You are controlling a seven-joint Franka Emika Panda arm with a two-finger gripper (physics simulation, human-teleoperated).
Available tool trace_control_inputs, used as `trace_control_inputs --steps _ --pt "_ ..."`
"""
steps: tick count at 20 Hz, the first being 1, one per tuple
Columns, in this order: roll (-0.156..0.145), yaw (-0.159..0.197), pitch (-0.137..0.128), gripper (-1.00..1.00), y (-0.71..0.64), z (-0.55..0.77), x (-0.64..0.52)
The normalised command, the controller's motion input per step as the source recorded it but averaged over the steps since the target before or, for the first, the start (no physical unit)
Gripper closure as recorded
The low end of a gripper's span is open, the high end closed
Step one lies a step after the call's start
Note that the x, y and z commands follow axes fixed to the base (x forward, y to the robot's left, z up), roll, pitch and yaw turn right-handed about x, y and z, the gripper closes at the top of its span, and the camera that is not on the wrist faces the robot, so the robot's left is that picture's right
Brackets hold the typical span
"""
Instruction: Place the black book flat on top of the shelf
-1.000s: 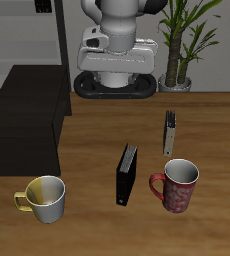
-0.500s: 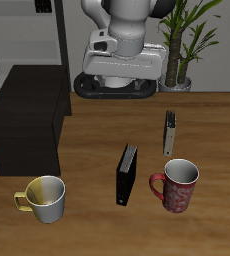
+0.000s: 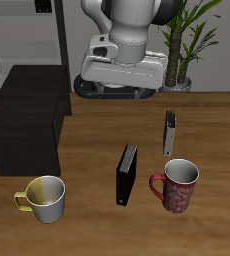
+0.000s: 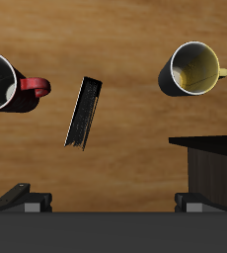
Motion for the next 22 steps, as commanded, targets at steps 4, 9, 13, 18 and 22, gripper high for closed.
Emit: trace_control_inputs --steps 4,9,13,18,22 --pt "-0.016 -0.006 -0.022 -1.00 -0.07 -0.08 0.30" --pt "0.009 -0.020 -0.042 -1.00 0.03 -0.08 0.13" --pt "0.024 0.047 -0.059 -1.00 0.26 -0.28 0.10" --pt "0.032 0.016 -0.063 -1.00 0.13 -0.17 0.05" --pt "0.000 -0.033 -0.026 -1.00 0.00 -0.19 0.11"
